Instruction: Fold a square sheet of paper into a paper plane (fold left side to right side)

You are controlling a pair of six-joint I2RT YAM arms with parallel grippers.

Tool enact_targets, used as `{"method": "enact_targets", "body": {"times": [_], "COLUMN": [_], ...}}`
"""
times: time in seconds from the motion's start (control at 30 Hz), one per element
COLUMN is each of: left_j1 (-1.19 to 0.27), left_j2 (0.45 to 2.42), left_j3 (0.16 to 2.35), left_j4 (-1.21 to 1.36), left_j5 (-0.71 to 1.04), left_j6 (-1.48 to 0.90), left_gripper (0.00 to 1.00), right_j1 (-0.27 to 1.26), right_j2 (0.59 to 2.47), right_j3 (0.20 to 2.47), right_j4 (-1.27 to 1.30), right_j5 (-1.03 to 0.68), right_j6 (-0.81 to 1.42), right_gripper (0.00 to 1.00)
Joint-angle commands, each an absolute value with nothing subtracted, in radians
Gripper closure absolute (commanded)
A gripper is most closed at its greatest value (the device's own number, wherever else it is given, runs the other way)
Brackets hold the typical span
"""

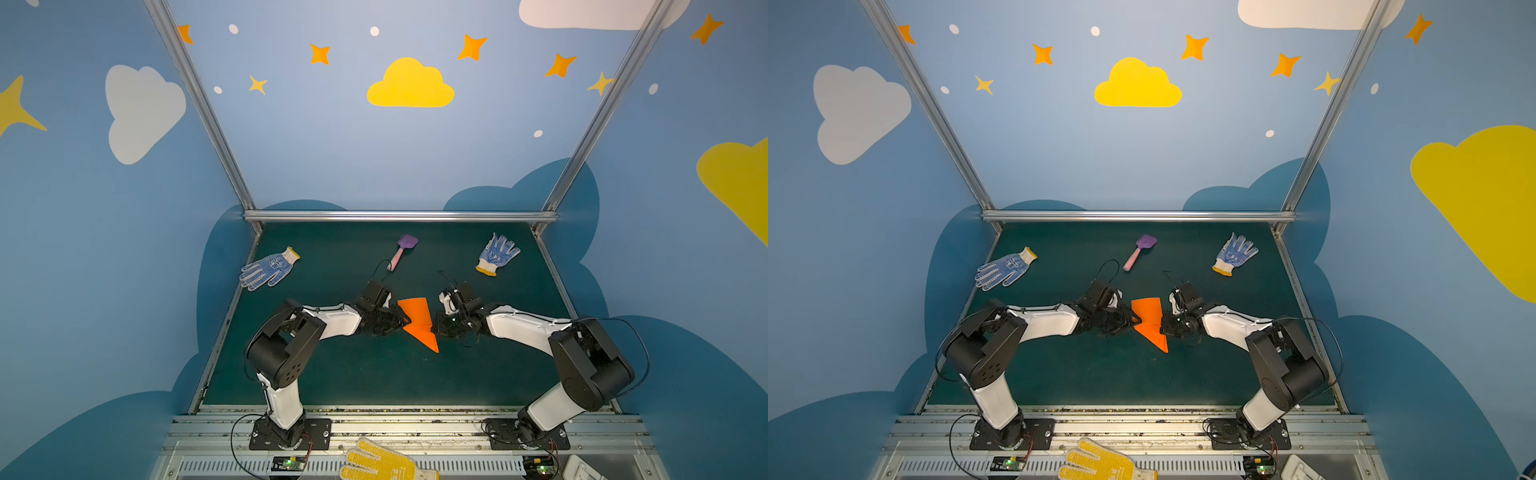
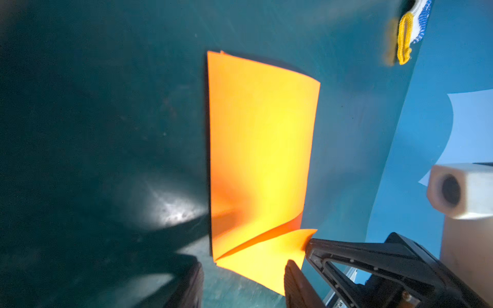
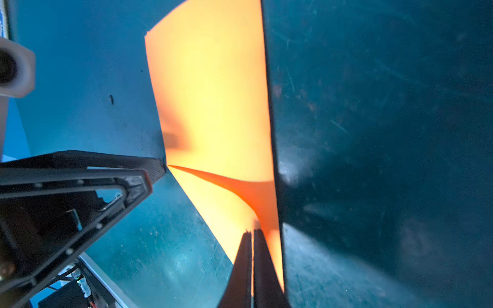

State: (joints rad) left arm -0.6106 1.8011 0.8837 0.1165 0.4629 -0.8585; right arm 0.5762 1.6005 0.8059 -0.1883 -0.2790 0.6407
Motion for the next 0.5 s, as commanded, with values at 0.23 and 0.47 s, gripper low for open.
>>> {"method": "enact_targets", "body": {"times": [0.23,0.47], "left_j1": [-0.608,-0.609], "left_j2": [1.835,1.850], "left_j3": [0.870,0.862], "left_j4": [0.134,0.189], "left_j5": [0.478,0.511], "left_j6": [-0.867,-0.871], "left_gripper": [0.50,0.52], "right_j1": [0.555,0.546], "right_j2": [1.693,1.701], "right_j3": [0.836,0.813], "right_j4": [-0.171,-0.158], "right_j5": [-0.293,-0.293], "right_j6": [0.596,0.592], "right_gripper": [1.00,1.00]}}
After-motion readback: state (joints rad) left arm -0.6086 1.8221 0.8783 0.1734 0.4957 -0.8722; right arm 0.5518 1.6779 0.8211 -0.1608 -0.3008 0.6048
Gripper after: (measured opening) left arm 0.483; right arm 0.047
